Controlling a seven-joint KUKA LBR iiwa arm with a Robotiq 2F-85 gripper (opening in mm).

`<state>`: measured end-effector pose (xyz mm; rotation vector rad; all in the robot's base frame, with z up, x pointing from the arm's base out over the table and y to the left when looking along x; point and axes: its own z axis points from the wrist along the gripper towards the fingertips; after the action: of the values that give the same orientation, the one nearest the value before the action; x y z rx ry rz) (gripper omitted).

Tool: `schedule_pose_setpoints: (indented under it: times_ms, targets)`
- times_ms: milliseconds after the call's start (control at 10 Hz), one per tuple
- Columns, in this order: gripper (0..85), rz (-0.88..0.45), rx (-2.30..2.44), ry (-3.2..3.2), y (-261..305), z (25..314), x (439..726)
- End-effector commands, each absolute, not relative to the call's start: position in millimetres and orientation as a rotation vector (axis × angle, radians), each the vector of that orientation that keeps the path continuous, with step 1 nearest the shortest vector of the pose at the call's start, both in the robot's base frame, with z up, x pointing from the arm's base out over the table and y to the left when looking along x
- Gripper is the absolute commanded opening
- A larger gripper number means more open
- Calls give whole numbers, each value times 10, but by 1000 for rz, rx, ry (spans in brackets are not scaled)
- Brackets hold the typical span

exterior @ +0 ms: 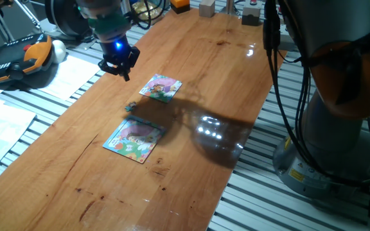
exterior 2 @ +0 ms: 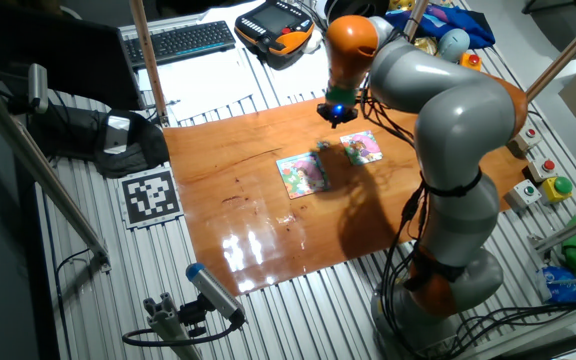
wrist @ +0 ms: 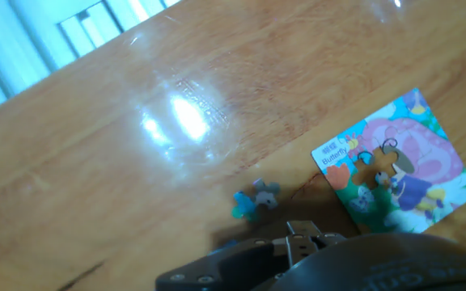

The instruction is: Assemble one piece of a puzzle

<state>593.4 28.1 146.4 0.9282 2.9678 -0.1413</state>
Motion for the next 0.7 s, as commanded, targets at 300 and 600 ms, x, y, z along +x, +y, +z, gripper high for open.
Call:
schedule_pose_setpoints:
  times_ms: [300, 600]
  targets:
    - [0, -88, 1209, 2872, 334, 1414, 5961]
    - [0, -72, 1196, 2890, 345, 1369, 5966]
